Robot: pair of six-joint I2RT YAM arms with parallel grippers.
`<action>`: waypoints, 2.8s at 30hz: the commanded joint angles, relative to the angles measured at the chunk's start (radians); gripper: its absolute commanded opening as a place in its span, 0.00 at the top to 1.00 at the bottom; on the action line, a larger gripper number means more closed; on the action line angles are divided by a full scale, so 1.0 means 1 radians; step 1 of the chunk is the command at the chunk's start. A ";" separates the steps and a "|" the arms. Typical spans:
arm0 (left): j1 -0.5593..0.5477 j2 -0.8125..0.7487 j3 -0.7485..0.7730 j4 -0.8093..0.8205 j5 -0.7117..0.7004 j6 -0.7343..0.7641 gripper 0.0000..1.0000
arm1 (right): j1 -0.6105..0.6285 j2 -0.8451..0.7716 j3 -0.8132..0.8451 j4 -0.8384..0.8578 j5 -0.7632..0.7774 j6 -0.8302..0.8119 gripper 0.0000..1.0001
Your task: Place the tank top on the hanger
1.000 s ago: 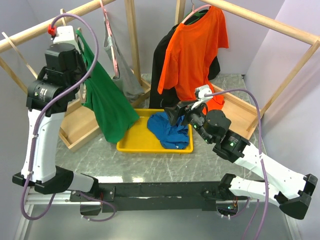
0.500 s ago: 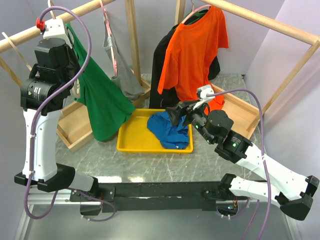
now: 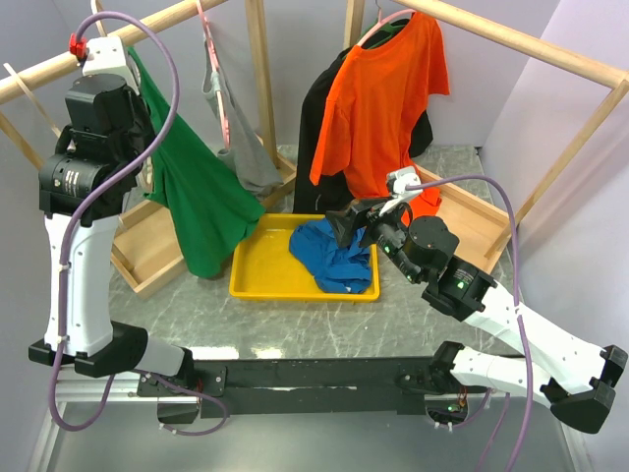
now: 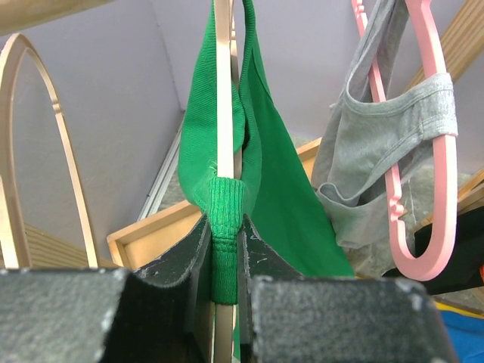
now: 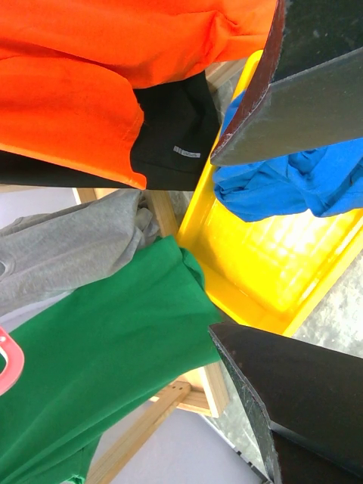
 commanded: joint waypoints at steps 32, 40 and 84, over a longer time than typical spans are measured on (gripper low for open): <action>0.007 -0.115 -0.301 0.330 0.093 -0.159 0.99 | 0.000 0.010 0.017 0.011 -0.014 0.018 0.09; -0.008 -0.099 -0.326 0.390 -0.038 -0.182 0.99 | 0.001 0.016 0.038 -0.036 -0.025 0.024 0.09; -0.103 -0.101 -0.263 0.368 -0.123 -0.094 0.01 | 0.002 -0.019 0.023 -0.105 -0.045 0.081 0.08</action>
